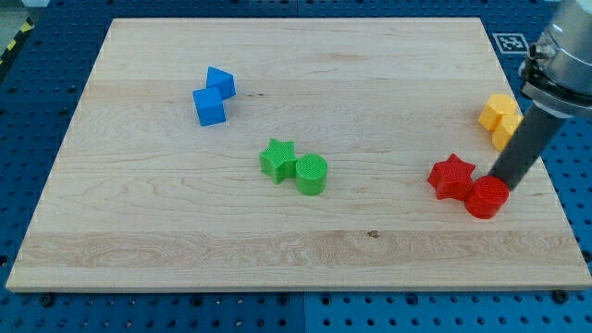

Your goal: Push the red circle to the top right of the red star

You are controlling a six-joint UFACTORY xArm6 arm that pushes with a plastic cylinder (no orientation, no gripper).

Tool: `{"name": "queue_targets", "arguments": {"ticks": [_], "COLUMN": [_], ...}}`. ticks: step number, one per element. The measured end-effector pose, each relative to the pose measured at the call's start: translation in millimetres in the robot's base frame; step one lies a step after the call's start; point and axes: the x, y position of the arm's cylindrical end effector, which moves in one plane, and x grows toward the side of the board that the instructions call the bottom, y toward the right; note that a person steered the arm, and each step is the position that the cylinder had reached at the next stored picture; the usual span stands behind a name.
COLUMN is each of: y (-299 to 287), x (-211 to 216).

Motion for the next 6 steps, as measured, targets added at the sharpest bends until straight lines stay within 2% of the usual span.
{"name": "queue_targets", "arguments": {"ticks": [1, 4, 6], "y": [9.4, -1.9, -18.1], "x": [1.1, 58.9, 61.2]}}
